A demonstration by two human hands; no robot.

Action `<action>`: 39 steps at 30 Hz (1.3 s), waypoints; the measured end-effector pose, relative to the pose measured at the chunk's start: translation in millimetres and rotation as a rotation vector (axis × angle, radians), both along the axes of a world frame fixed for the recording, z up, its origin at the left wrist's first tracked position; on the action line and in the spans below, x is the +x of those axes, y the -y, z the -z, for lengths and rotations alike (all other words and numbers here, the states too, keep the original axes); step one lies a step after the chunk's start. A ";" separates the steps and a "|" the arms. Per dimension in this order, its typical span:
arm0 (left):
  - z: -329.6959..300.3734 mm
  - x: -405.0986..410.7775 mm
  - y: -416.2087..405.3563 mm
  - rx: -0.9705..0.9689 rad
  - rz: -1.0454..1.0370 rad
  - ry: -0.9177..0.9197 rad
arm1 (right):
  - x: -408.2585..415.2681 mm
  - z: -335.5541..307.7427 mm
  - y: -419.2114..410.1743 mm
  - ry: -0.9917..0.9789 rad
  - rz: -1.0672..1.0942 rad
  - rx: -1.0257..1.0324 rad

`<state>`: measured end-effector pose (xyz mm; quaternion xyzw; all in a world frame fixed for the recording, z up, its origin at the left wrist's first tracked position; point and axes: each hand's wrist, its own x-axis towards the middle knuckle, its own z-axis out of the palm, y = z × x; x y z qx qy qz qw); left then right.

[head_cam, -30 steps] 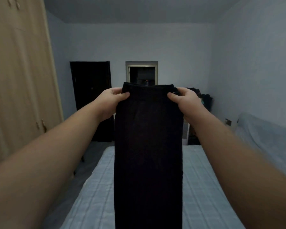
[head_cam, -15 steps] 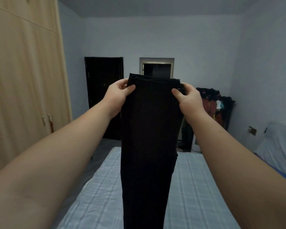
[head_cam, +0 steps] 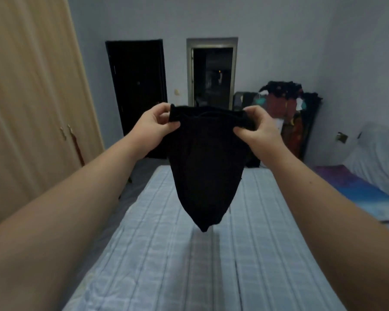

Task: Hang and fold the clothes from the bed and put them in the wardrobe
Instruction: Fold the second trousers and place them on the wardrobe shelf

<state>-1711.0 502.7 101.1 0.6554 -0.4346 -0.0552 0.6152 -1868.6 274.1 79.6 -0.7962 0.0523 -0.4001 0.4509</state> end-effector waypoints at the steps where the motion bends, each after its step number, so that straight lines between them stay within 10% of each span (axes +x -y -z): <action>1: 21.9 -7.8 -9.6 0.056 -0.014 -0.012 | -10.6 21.7 -8.8 -0.065 -0.002 -0.009; 17: 359.4 -223.7 -224.8 0.526 0.111 -0.337 | -277.2 337.1 -240.9 -0.646 0.051 0.203; 39: 344.2 -299.5 -277.6 0.408 0.071 -0.507 | -353.1 337.6 -288.9 -0.539 0.024 0.352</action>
